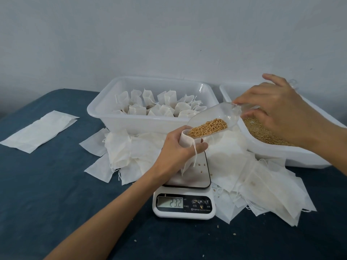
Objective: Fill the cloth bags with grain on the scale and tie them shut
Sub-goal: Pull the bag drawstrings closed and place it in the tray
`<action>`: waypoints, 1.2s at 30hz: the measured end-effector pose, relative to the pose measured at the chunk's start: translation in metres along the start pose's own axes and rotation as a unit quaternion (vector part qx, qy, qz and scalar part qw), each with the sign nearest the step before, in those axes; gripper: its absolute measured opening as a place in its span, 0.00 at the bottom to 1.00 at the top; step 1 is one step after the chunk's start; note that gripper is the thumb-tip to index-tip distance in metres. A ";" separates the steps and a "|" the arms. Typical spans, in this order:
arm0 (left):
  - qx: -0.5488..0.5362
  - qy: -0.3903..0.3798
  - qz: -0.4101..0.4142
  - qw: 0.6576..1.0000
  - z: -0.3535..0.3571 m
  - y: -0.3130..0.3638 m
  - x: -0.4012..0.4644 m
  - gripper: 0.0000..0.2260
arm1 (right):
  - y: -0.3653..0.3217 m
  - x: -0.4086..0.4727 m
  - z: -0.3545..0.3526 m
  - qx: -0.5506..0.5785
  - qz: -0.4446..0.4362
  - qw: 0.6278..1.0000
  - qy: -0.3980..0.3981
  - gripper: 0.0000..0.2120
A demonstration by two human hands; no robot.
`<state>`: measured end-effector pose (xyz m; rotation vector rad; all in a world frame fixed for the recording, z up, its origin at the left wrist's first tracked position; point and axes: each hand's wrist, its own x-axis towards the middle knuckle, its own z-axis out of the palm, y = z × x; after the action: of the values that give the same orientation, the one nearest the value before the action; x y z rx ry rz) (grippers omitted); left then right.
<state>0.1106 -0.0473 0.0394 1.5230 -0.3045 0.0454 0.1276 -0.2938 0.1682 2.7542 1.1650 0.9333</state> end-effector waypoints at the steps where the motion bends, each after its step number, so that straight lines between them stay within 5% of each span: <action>1: 0.001 0.000 0.001 1.000 0.000 0.000 0.000 0.10 | 0.001 -0.001 0.001 0.008 0.007 1.000 -0.004 0.13; 6: 0.002 -0.002 0.001 1.000 0.000 0.002 -0.001 0.11 | 0.005 -0.006 0.011 0.106 0.089 0.989 -0.045 0.14; 16: 0.003 -0.001 0.005 1.000 0.001 0.007 -0.002 0.06 | 0.033 -0.028 0.032 0.288 0.303 0.905 -0.074 0.13; 22: 0.003 -0.001 0.004 1.000 0.002 0.008 -0.003 0.07 | 0.083 -0.056 0.044 0.147 0.433 0.883 -0.107 0.18; 26: 0.006 0.002 0.004 1.000 0.002 0.009 -0.003 0.07 | 0.098 -0.065 0.060 0.079 0.500 0.840 -0.195 0.11; 36: 0.006 0.004 -0.002 1.000 0.003 0.009 -0.003 0.07 | 0.090 -0.052 0.079 -0.015 0.478 0.804 -0.353 0.11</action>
<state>0.1049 -0.0487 0.0478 1.5344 -0.2958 0.0494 0.1995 -0.3768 0.0967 3.0985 -0.3997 -0.1981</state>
